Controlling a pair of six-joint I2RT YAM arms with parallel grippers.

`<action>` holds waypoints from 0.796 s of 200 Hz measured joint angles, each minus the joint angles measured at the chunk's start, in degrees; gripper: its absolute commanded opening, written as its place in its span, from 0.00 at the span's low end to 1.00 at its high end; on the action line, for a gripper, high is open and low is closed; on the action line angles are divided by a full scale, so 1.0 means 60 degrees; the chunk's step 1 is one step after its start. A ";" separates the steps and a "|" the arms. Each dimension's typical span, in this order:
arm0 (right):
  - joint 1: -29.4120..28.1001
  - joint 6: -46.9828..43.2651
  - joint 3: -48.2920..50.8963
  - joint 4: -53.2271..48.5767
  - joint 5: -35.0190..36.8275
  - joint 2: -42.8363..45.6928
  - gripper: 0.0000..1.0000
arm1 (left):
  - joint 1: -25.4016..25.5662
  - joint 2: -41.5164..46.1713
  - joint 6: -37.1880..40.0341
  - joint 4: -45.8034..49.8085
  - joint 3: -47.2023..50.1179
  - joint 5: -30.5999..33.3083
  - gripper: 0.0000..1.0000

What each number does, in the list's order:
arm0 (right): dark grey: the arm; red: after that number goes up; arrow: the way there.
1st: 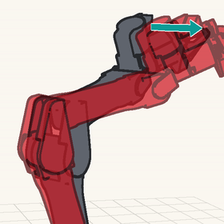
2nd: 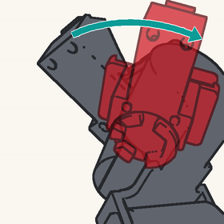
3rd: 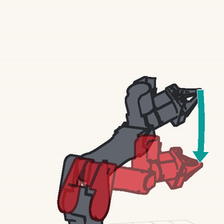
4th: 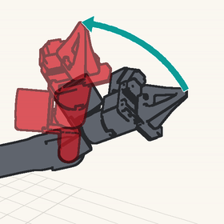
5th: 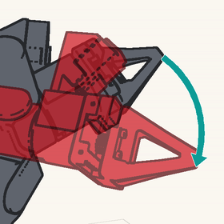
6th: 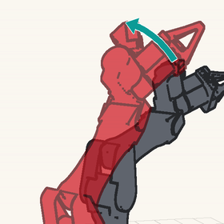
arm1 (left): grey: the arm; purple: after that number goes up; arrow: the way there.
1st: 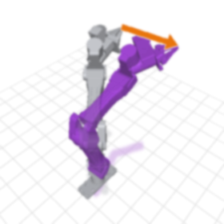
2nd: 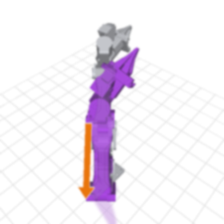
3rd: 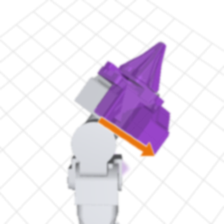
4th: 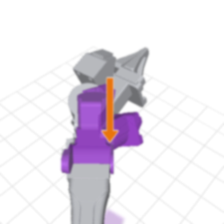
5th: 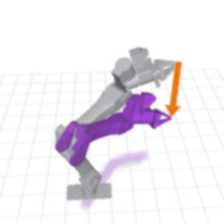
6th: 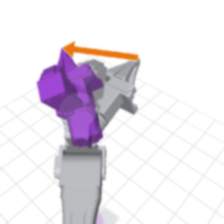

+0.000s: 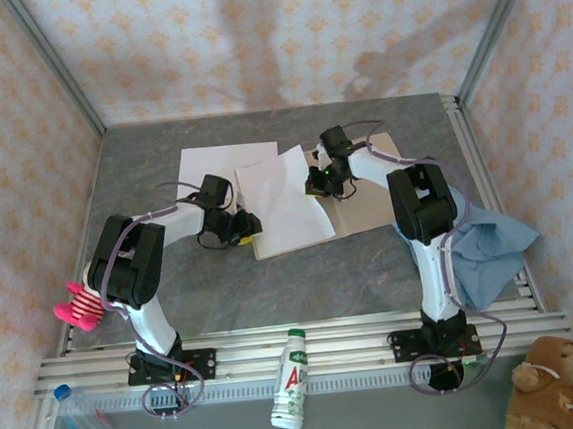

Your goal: Put the files into the folder

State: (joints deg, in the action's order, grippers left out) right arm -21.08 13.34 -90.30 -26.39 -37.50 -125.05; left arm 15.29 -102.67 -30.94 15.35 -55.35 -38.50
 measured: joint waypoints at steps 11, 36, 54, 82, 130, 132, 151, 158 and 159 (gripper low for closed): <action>-0.0018 0.0025 0.0000 0.0022 0.0000 0.0000 0.00 | 0.0000 0.0000 -0.0004 0.0000 0.0000 0.0000 0.34; -0.0025 0.0036 0.0000 0.0051 0.0000 0.0000 0.00 | 0.0000 0.0000 0.0000 0.0000 0.0000 0.0000 0.34; -0.0025 0.0095 0.0000 0.0051 0.0000 0.0000 0.00 | 0.0000 0.0000 -0.0004 0.0000 0.0000 0.0000 0.34; -0.0040 0.0175 0.0011 0.0058 0.0007 0.0000 0.00 | 0.0000 0.0000 -0.0004 0.0000 0.0000 0.0000 0.34; -0.0040 0.0248 0.0277 0.0248 0.0029 0.0069 0.00 | 0.0000 -0.0011 0.0000 0.0000 0.0000 0.0000 0.34; -0.0044 0.0251 0.0284 0.0259 0.0033 0.0080 0.00 | 0.0000 -0.0015 -0.0004 0.0000 0.0000 -0.0004 0.34; -0.0044 0.0248 0.0299 0.0273 0.0033 0.0084 0.08 | 0.0000 -0.0022 -0.0004 0.0000 0.0000 -0.0004 0.34; -0.0044 0.0240 0.0299 0.0270 0.0033 0.0084 0.12 | 0.0000 -0.0022 0.0000 0.0000 0.0000 -0.0004 0.34; -0.0044 0.0248 0.0299 0.0270 0.0033 0.0084 0.13 | 0.0000 -0.0022 0.0000 0.0000 0.0000 -0.0004 0.34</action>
State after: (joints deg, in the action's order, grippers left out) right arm -21.34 14.83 -88.51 -24.77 -37.30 -124.55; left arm 15.29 -102.80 -30.94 15.35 -55.35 -38.52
